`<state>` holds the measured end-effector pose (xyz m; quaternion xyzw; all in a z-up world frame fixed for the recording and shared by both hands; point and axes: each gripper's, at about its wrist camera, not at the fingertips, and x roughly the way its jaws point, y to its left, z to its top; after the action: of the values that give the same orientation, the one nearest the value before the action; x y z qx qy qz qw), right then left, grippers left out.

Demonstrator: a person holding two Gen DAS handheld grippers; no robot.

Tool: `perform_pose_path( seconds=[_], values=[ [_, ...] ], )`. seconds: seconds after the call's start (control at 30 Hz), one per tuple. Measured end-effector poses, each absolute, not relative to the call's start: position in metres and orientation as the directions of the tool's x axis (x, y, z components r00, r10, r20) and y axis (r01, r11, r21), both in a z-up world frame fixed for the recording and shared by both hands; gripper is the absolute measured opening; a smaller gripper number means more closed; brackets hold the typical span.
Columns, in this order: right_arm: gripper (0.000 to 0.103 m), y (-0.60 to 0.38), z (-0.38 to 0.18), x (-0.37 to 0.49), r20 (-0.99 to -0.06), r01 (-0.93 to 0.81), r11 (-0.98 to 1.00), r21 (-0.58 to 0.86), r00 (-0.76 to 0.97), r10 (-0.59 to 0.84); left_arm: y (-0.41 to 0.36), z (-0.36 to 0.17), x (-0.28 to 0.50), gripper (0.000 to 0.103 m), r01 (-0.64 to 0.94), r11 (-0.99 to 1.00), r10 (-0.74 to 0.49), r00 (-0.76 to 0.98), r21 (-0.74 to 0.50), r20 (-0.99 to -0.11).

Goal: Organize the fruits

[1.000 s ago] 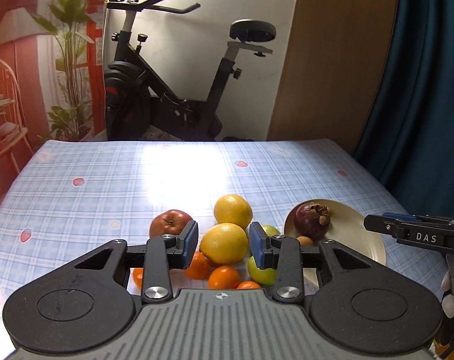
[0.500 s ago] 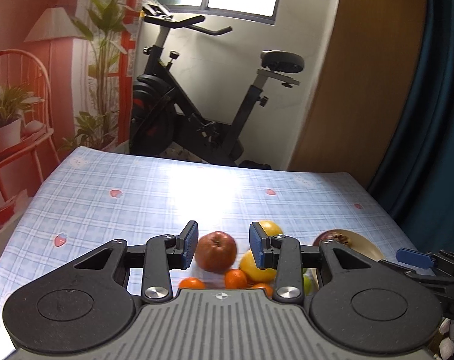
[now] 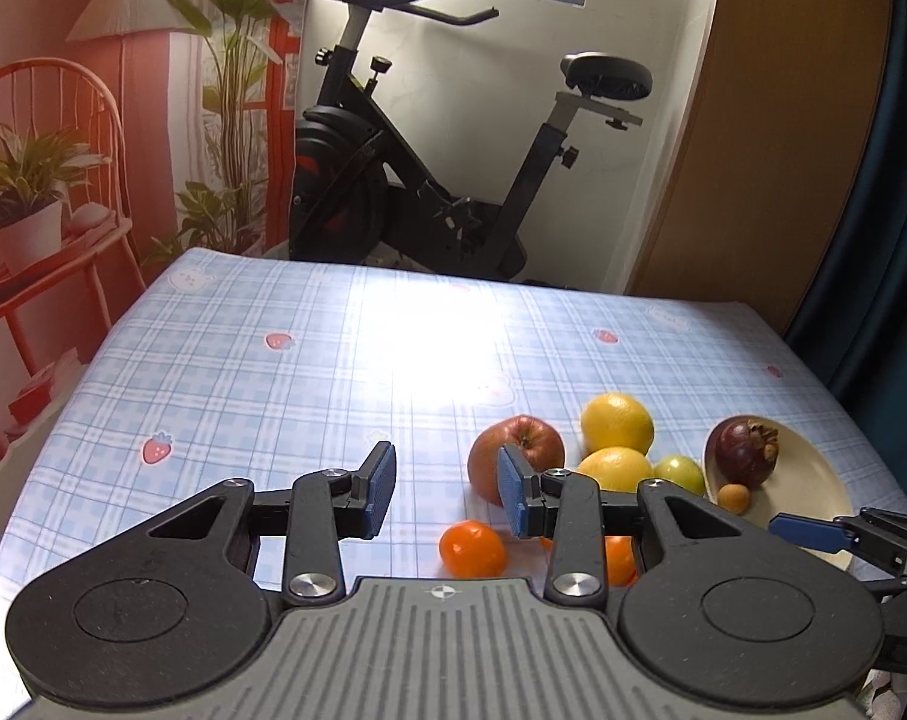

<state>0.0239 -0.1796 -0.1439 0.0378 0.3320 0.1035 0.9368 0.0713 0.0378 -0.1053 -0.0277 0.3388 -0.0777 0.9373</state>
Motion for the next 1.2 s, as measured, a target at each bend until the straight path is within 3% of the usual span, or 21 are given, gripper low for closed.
perform_pose_path(
  seconds=[0.3, 1.2],
  values=[
    [0.039, -0.170, -0.174, 0.044, -0.688, -0.195, 0.960, 0.200, 0.669, 0.279, 0.035, -0.132, 0.081, 0.039, 0.142, 0.981, -0.195, 0.710, -0.134, -0.677],
    [0.038, -0.184, -0.188, 0.049, -0.698, -0.193, 0.949, 0.249, 0.643, 0.314, -0.018, -0.173, 0.125, 0.039, 0.224, 0.945, -0.325, 0.568, -0.238, -0.756]
  ],
)
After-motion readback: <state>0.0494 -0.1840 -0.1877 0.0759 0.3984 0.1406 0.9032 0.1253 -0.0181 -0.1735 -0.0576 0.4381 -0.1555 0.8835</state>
